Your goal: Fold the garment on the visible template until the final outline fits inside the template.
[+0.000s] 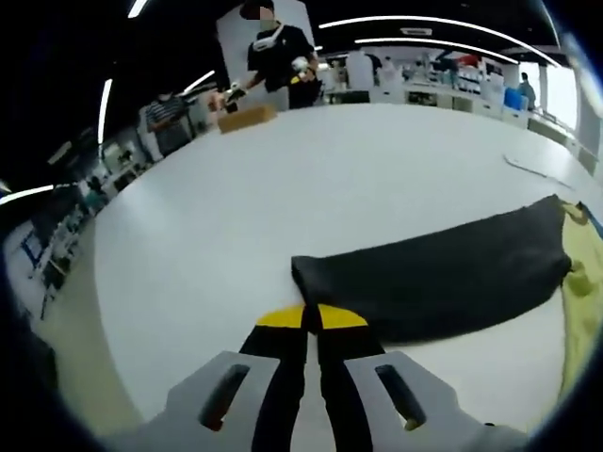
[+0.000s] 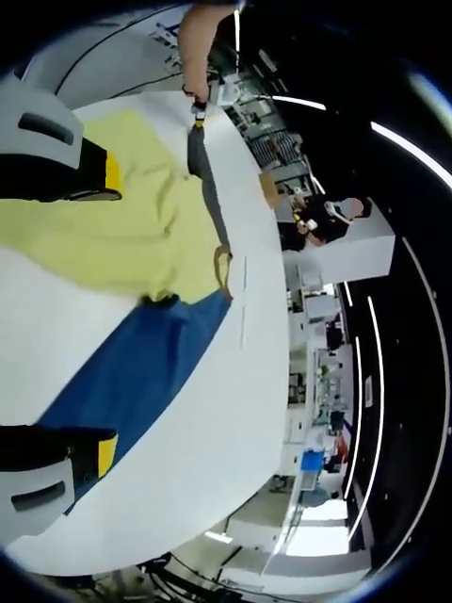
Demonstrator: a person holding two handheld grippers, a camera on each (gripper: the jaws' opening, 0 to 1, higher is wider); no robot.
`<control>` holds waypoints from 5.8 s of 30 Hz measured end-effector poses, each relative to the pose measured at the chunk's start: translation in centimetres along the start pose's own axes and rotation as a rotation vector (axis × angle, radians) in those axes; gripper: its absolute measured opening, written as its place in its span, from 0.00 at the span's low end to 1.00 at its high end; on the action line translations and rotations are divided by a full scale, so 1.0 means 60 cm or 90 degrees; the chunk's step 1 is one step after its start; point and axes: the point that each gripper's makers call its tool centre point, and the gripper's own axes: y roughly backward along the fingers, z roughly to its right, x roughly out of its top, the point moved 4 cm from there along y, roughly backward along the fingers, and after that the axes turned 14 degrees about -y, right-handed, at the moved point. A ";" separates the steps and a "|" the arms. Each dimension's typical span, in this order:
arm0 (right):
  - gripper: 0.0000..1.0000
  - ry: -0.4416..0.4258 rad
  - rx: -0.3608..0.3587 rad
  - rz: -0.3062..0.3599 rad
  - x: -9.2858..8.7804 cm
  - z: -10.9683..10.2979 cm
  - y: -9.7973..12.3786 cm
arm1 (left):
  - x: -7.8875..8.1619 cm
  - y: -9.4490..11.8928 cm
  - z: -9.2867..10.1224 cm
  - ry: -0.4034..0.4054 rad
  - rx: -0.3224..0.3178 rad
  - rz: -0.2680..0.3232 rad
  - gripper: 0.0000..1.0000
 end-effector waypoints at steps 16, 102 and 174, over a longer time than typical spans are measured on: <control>0.99 0.004 0.017 -0.005 -0.003 -0.015 -0.004 | 0.038 0.022 0.042 -0.040 -0.092 0.096 0.38; 0.09 0.038 -0.038 -0.196 -0.212 -0.076 0.045 | -0.120 0.250 0.310 -0.277 -0.634 0.058 0.05; 0.99 -0.005 0.075 -0.085 -0.118 -0.081 0.075 | -0.051 0.303 0.292 -0.262 -0.625 0.267 0.79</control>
